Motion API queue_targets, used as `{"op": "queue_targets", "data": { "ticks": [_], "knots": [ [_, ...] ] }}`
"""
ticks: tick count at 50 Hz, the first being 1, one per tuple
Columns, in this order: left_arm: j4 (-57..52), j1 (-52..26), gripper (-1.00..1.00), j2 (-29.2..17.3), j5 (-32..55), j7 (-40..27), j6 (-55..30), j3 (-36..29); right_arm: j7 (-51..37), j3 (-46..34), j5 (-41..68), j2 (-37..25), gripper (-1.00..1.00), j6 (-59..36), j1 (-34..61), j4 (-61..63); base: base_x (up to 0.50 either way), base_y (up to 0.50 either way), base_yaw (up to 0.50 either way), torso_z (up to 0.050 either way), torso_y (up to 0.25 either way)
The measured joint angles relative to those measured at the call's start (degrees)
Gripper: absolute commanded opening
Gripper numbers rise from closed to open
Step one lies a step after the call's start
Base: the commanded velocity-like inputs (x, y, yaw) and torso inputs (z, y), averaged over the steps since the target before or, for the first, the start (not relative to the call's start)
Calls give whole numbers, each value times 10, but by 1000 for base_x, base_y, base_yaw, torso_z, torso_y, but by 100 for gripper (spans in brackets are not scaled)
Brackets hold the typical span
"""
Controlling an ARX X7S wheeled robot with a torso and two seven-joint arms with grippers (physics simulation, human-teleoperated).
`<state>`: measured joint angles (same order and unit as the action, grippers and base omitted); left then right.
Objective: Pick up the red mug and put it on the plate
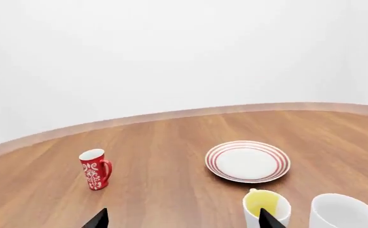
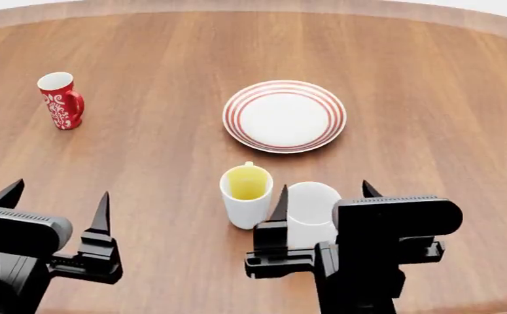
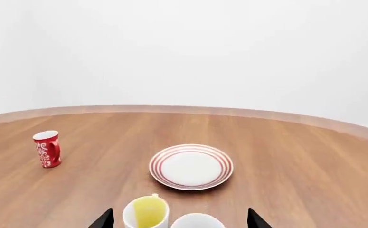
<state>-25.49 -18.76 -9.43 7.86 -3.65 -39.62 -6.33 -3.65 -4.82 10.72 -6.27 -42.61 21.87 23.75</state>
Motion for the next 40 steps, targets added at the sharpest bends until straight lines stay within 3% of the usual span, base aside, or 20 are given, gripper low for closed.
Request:
{"op": "queue_targets", "data": {
  "ticks": [40],
  "knots": [
    [-24, -26, 100, -18, 22, -10, -33, 10, -66, 88, 7, -27, 100, -30, 132, -102, 0, 0, 0, 0, 0]
  ]
}}
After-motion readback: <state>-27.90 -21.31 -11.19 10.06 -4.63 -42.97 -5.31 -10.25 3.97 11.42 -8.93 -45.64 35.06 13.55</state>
